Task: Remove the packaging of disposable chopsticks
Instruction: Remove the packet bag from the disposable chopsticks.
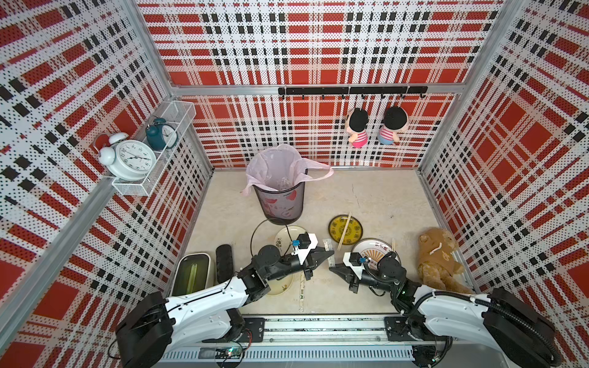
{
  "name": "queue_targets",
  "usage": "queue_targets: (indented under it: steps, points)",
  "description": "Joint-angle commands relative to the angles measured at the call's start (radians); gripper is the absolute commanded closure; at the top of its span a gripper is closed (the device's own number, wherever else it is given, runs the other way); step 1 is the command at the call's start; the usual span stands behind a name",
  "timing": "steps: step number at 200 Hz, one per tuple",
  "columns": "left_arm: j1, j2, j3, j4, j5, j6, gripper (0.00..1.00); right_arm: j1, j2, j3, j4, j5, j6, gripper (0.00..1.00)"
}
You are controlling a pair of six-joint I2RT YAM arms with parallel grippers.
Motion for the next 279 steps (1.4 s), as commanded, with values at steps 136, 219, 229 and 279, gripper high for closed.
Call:
queue_targets:
  steps: [136,219,229,279]
  points:
    - [-0.005,-0.018,0.005,0.013,0.025,0.004,1.00,-0.002,0.034,0.020,0.051,-0.027,-0.022,1.00]
    - [-0.005,-0.043,-0.069,0.221,0.006,-0.064,0.46,-0.003,0.030,0.014,0.061,-0.046,-0.024,1.00]
    - [-0.003,-0.046,-0.084,0.269,0.005,-0.078,0.37,-0.003,0.030,0.011,0.063,-0.049,-0.024,1.00]
    - [0.031,-0.049,-0.092,0.348,0.007,-0.112,0.24,-0.002,0.014,-0.004,0.072,-0.067,-0.026,1.00]
